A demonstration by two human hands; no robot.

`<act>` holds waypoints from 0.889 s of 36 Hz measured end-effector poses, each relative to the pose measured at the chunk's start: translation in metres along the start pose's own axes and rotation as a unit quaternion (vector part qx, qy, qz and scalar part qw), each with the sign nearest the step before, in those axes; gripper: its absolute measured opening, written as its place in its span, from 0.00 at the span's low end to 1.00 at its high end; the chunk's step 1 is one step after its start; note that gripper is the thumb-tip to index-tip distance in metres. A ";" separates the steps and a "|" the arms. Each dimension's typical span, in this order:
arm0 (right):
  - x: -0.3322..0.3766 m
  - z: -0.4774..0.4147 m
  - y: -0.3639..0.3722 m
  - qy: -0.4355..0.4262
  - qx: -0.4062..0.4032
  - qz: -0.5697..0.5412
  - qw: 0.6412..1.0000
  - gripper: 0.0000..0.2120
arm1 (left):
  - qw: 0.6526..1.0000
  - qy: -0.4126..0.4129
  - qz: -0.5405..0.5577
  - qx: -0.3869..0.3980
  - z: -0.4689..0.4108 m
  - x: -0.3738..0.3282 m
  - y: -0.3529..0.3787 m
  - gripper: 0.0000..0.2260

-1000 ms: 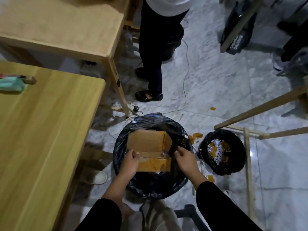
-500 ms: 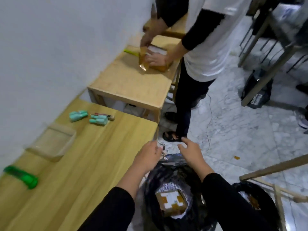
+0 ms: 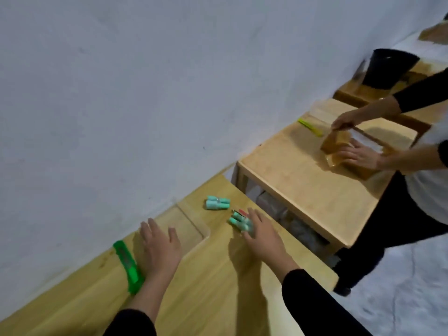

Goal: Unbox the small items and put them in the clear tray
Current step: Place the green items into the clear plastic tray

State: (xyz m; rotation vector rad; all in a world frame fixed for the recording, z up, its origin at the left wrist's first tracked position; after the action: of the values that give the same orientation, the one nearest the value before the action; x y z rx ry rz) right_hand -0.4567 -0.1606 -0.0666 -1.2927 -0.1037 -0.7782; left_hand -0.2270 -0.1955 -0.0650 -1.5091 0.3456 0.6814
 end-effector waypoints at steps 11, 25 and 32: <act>0.006 -0.075 0.047 -0.093 -0.069 0.138 0.984 0.41 | 0.992 0.016 0.125 -0.027 -0.027 0.037 0.039 0.25; 0.054 -0.116 0.060 -0.172 -0.019 0.241 0.955 0.39 | 0.986 0.020 0.164 -0.029 -0.028 0.035 0.048 0.26; 0.070 -0.127 0.071 -0.195 -0.047 0.265 0.943 0.33 | 0.983 0.020 0.184 -0.019 -0.027 0.034 0.045 0.26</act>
State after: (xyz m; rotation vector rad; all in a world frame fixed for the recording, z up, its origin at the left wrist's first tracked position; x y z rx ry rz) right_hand -0.4082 -0.3007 -0.1306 -1.4642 -0.0313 -0.0614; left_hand -0.2226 -0.2188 -0.1228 -1.5118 0.6554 0.9531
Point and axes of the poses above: each hand's wrist, its own z-axis away from the middle knuckle, its own y-axis out of the palm, x = y × z, the point moved 1 cm from there along -z, towards the middle knuckle, and after that the axes turned 9 degrees about y, right-handed, at the moved point
